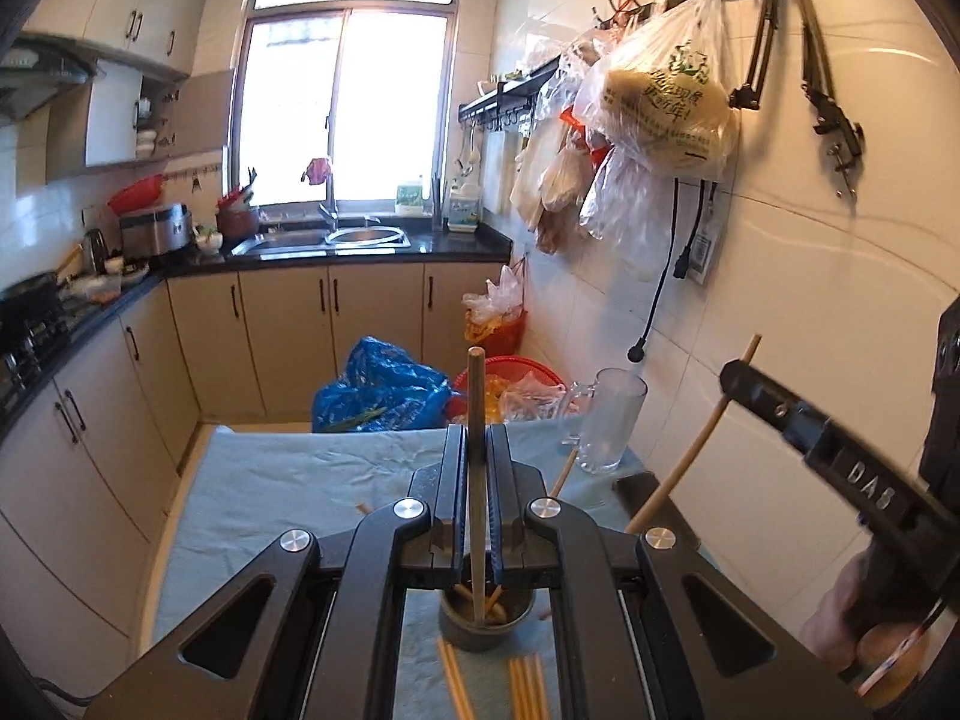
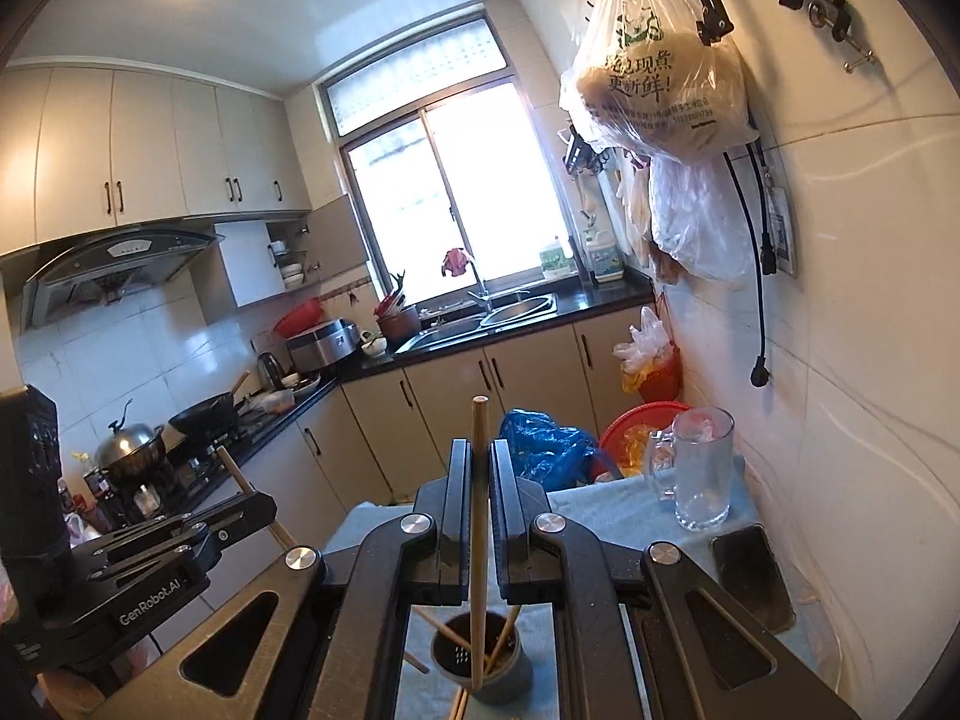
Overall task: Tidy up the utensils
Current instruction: 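Lift the left tool's chopstick over the black cup while the right tool carries its chopstick there, then open the left tool to drop its chopstick into the cup while the right tool releases its own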
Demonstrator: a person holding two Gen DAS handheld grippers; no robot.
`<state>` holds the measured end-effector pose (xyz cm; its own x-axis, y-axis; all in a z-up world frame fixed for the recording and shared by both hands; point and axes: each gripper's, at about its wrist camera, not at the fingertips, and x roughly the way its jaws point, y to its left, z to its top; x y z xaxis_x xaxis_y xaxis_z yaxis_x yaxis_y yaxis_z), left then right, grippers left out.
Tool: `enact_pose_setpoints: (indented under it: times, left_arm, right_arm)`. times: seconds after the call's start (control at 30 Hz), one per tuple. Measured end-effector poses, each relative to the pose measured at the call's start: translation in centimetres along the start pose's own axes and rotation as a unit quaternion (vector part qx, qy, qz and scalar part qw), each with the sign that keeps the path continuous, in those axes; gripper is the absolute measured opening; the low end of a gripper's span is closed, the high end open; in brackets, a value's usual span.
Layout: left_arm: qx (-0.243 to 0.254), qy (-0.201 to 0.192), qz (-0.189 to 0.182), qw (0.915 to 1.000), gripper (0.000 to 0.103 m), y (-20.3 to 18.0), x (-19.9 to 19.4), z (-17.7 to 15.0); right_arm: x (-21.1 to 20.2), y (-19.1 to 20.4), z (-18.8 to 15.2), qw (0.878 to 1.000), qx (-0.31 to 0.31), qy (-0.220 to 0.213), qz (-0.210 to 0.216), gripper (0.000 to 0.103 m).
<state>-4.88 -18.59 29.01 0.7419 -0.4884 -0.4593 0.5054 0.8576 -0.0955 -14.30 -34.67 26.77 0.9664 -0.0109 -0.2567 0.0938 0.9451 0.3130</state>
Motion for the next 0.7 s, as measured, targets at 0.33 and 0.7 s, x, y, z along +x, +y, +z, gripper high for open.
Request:
enact_pose_setpoints:
  times: [0.33, 0.7]
  left_arm:
    - [-0.028, 0.043, -0.002, 0.9987, 0.006, 1.4, 5.9, -1.3]
    - [-0.010, 0.074, 0.006, 0.9972, 0.006, 1.4, 7.8, -4.3]
  right_arm:
    - [4.9, -1.9, -1.8, 1.000, 0.017, 0.021, -0.015, 0.007]
    - [9.4, -3.4, -5.6, 0.995, 0.022, 0.092, -0.024, 0.007]
